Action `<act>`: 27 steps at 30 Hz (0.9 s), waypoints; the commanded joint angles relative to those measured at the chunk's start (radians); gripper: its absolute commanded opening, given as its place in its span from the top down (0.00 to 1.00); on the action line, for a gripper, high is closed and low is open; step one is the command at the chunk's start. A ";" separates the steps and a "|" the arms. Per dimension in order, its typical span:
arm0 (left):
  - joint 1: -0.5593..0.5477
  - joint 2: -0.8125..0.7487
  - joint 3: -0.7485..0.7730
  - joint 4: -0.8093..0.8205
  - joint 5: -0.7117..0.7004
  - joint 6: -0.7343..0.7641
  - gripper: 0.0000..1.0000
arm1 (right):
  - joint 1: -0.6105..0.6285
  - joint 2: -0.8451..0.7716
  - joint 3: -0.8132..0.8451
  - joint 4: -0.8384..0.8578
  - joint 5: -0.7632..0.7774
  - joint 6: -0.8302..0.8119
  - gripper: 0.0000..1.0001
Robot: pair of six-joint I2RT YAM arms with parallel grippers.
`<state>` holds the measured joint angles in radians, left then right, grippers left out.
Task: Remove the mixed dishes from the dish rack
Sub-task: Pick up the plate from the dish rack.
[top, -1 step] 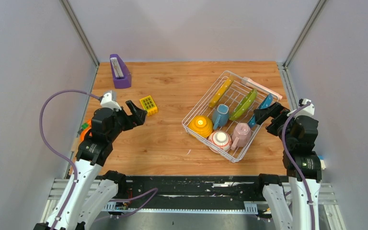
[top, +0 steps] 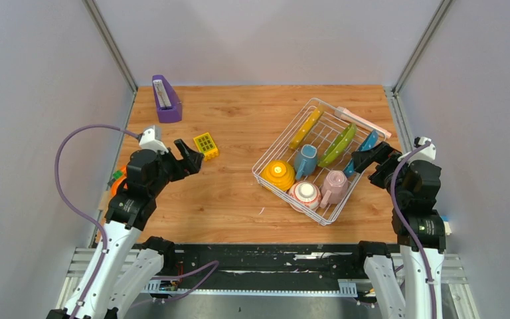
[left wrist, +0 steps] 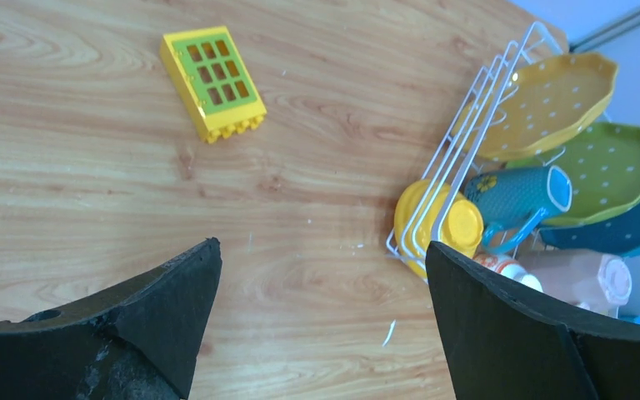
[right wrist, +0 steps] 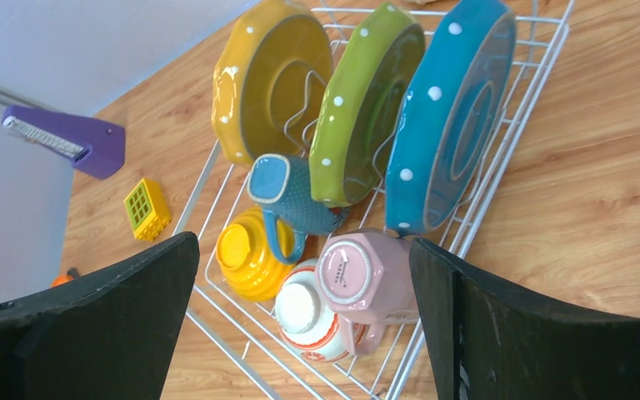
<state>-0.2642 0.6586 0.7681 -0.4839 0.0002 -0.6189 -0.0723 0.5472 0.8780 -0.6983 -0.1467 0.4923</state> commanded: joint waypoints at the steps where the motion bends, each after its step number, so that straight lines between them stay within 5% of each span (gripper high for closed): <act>1: 0.003 -0.026 -0.015 -0.016 0.064 0.045 0.00 | 0.005 0.003 0.008 0.047 -0.099 -0.018 0.00; 10: 0.004 -0.012 -0.035 0.073 0.231 0.077 0.00 | 0.005 -0.034 -0.047 0.093 -0.133 -0.025 0.00; 19: -0.021 0.202 -0.004 0.394 0.616 0.059 0.00 | 0.005 0.066 -0.035 0.173 -0.374 -0.031 0.00; 22: -0.087 0.271 0.018 0.381 0.574 0.091 0.00 | 0.005 0.100 -0.075 0.374 -0.413 0.110 0.01; 27: -0.111 0.260 -0.041 0.381 0.508 0.092 0.00 | 0.058 0.357 0.092 0.319 -0.348 0.178 0.02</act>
<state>-0.3630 0.9497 0.7403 -0.1665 0.5194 -0.5537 -0.0647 0.7399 0.8482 -0.4503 -0.5251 0.5827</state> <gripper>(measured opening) 0.998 0.980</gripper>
